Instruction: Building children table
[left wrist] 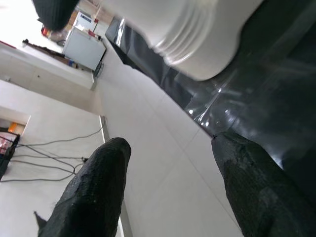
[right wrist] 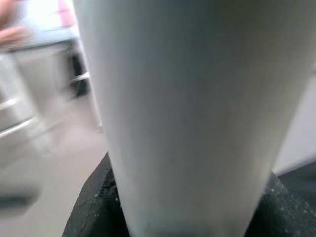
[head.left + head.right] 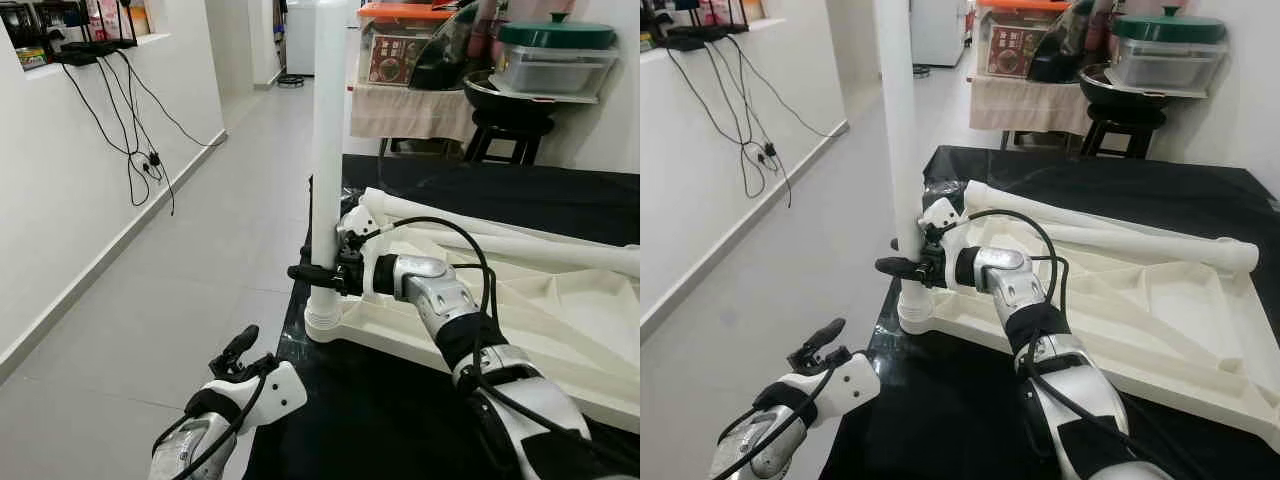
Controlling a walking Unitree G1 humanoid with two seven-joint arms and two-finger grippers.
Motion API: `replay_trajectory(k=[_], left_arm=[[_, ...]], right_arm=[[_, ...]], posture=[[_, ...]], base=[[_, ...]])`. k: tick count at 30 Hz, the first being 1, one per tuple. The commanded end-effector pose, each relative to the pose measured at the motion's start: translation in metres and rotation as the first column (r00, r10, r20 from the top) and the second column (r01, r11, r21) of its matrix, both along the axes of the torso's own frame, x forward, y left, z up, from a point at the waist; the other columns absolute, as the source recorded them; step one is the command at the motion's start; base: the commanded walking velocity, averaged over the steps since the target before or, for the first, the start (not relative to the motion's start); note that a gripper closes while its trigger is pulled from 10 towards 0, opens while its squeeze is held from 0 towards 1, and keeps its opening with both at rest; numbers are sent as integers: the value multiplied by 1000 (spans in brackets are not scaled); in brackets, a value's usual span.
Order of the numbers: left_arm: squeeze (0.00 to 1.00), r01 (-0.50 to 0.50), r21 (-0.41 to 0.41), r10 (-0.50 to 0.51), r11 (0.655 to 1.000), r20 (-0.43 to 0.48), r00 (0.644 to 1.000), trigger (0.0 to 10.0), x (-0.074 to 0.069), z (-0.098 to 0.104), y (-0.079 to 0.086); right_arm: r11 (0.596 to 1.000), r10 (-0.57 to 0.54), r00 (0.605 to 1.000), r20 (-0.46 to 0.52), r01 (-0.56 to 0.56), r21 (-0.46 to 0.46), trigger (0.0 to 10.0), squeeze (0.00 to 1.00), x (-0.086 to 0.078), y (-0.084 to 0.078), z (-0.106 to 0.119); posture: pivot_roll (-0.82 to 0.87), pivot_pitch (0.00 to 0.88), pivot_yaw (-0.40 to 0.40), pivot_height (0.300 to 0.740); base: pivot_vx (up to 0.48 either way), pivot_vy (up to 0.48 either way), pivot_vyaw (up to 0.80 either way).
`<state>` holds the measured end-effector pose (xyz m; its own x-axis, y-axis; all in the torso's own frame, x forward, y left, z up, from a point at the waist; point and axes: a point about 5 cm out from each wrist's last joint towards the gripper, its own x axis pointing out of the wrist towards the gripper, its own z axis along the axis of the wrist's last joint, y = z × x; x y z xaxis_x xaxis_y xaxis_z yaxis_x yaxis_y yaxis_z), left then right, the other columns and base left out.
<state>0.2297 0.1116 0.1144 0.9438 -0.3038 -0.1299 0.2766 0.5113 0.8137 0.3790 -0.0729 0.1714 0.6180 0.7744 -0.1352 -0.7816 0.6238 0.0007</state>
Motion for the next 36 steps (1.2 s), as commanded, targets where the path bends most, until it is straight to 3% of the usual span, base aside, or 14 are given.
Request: replay_trajectory(k=[1, 4, 8, 14, 15, 17, 18, 20, 21, 24, 25, 29, 35, 36], left_arm=[[0, -1, 8, 1, 1000, -10, 1000, 10000, -3, -3, 2], [0, 1, 7, -1, 1000, -9, 1000, 10000, -3, -2, 2], [0, 2, 9, -2, 1000, -8, 1000, 10000, -4, -1, 3], [0, 2, 9, -2, 1000, -10, 1000, 10000, -3, -2, 2], [0, 1, 10, -1, 1000, -10, 1000, 10000, -3, -3, 2], [0, 1, 10, -1, 1000, -10, 1000, 10000, -3, -3, 2], [0, 0, 10, 0, 1000, -10, 1000, 10000, -2, -3, 2], [0, 0, 11, 0, 1000, -11, 1000, 10000, -2, -4, 2], [0, -1, 12, 1, 1000, -12, 1000, 10000, -1, -5, 2], [0, -1, 13, 1, 1000, -13, 1000, 10000, 0, -6, 1], [0, -1, 13, 1, 1000, -14, 1000, 10000, 0, -7, 1], [0, -3, 15, 3, 1000, -15, 1000, 10000, 2, -8, 1], [0, -5, 16, 5, 1000, -15, 1000, 10000, 3, -8, 0], [0, -5, 16, 5, 1000, -15, 1000, 10000, 3, -8, 0]], right_arm=[[972, -234, 968, -91, 234, -8, 0, 0, -1, -1, -23], [876, -457, 872, -177, 476, 80, 0, 0, -32, 15, -53], [850, -480, 844, -239, 514, 111, 0, 0, -55, 31, -68], [855, -505, 856, -107, 513, 68, 0, 0, -39, 21, -56], [875, -471, 876, -98, 479, 69, 10000, 0, -38, 24, -52], [875, -471, 876, -98, 479, 69, 10000, 0, -38, 24, -52], [894, -431, 897, -99, 439, 84, 10000, 1000, -39, 28, -46], [928, -345, 935, -83, 353, 119, 10000, 1000, -39, 34, -36], [968, -193, 981, -25, 195, 159, 10000, 792, -37, 36, -19], [983, -91, 995, 34, 85, 160, 10000, 792, -31, 30, -7], [993, 10, 998, 68, -18, 116, 10000, 0, -27, 26, -5], [968, 249, 964, 96, -251, 14, 10000, 0, -20, 11, 3], [950, 311, 949, 48, -311, -7, 9490, 0, -12, 5, 9], [949, 315, 948, 38, -316, 3, 157, 0, -10, 4, 12]], posture=[[104, 0, -37, 740], [120, 0, -43, 740], [96, 0, -29, 740], [86, 0, -29, 740], [86, 0, -29, 740], [86, 0, -29, 740], [84, 0, -27, 740], [83, 0, -26, 740], [84, 0, -25, 740], [84, 0, -25, 740], [86, 0, -28, 740], [89, 0, -30, 740], [98, 0, -32, 740], [98, 0, -31, 740]], base=[[0, 0, 0], [0, 0, 0], [0, 0, 0], [0, 0, 0], [0, 0, 0], [0, 0, 0], [0, 0, 0], [0, 0, 0], [0, 0, 0], [0, 0, 0], [0, 0, 0], [0, 0, 0], [0, 0, 0], [0, 0, 0]])
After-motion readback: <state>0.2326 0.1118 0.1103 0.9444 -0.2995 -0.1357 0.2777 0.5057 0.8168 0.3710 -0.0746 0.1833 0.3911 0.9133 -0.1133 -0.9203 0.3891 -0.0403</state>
